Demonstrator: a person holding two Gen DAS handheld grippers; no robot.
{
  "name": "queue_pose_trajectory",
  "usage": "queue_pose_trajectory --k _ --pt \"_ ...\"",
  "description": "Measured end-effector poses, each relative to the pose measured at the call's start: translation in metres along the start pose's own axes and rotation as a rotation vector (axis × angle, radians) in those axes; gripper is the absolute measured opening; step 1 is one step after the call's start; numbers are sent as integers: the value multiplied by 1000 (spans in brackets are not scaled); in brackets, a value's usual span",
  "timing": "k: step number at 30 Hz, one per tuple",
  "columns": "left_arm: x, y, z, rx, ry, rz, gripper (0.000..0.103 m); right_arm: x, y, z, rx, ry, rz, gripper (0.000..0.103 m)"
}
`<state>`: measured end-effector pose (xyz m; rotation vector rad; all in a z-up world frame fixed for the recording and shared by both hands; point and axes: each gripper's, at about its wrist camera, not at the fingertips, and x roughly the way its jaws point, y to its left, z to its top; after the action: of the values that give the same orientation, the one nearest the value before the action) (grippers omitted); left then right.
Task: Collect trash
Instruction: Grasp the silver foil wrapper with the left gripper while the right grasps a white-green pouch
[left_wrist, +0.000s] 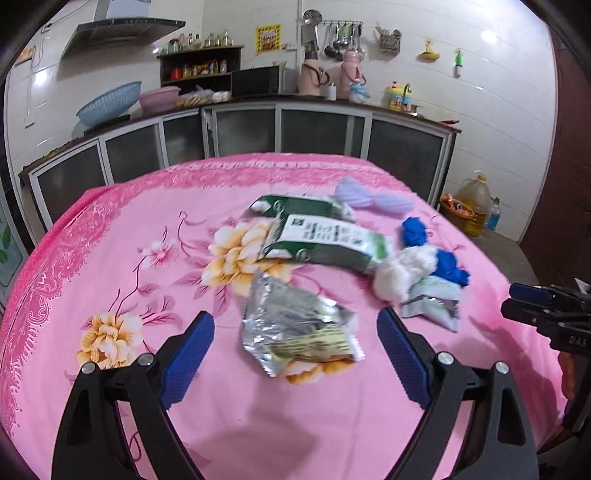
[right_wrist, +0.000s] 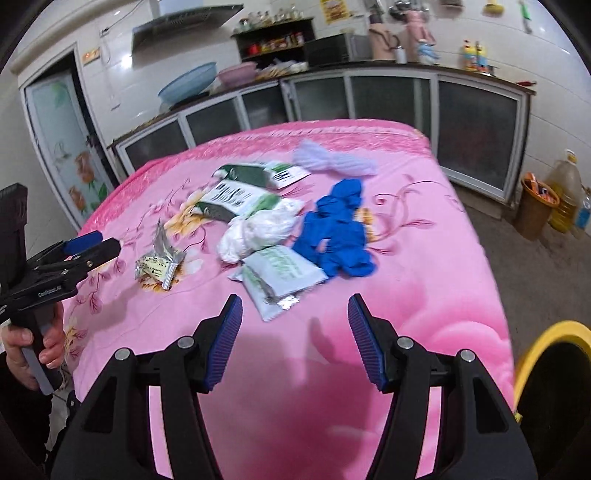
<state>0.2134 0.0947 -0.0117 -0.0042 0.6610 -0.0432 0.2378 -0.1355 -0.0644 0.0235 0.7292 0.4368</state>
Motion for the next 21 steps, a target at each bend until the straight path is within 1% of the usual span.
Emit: queue_pose_trajectory --k 3,8,11,16,17,19,20,21 --pt "16 7 -2 -8 30 14 87 12 6 5 -17 24 -14 61" --pt "39 15 -1 -26 70 12 87 33 13 13 -36 56 -31 62" --pt "56 16 2 -29 103 -3 87 48 16 16 -47 85 -38 63" --pt "86 16 4 -59 179 -60 86 67 16 18 -49 112 -39 63" --pt "90 15 4 -63 189 -77 82 70 15 19 -48 119 -39 63" --pt "95 14 3 -73 205 -79 74 76 13 19 -36 139 -31 62" --pt "95 14 3 -75 206 -79 69 78 13 19 -30 149 -28 58" --pt "95 14 2 -78 203 -80 67 81 11 19 -26 161 -29 55"
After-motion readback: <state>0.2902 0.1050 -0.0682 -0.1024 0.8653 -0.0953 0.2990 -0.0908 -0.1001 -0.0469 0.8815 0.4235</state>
